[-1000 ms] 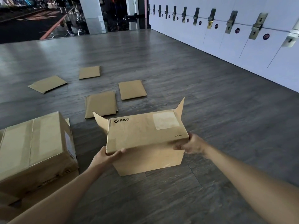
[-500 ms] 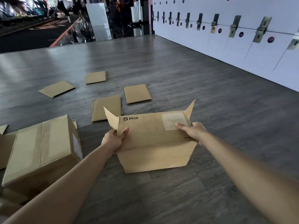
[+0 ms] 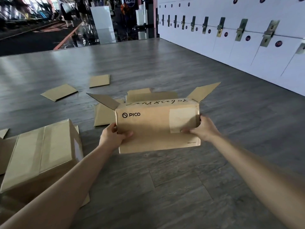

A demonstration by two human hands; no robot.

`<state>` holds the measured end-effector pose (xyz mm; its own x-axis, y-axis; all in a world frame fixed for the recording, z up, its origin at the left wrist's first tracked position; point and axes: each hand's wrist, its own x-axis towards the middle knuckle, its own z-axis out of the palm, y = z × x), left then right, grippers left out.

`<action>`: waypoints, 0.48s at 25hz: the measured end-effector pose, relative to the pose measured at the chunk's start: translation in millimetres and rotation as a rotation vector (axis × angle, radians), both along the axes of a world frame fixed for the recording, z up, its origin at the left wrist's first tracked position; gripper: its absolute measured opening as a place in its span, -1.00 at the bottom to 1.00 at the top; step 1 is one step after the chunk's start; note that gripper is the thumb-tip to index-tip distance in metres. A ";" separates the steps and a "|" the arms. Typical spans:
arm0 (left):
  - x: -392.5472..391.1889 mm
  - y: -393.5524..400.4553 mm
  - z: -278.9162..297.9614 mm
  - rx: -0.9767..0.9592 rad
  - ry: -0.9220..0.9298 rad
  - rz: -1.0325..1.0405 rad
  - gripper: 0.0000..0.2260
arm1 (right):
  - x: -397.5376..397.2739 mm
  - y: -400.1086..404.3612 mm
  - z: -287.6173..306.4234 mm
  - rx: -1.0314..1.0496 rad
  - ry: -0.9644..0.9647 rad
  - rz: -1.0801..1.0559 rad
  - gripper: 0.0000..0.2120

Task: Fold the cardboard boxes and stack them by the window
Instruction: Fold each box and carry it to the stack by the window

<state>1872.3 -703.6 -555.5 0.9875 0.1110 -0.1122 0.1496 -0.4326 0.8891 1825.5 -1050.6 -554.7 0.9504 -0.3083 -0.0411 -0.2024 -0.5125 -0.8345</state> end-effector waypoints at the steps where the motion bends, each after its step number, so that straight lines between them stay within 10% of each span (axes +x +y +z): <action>1: -1.3 -0.1 -4.6 0.015 0.001 0.010 -0.46 | -1.4 3.2 -6.8 -0.026 -0.007 -0.022 -0.24; 12: -35.2 1.4 -97.1 0.173 0.101 0.008 -0.69 | -50.3 25.7 -113.0 -0.068 0.049 -0.176 -0.26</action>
<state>1837.0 -702.2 -652.6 0.9711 0.1453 -0.1893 0.2386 -0.5764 0.7816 1775.2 -1025.0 -667.7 0.8787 -0.4736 -0.0594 -0.3335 -0.5202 -0.7862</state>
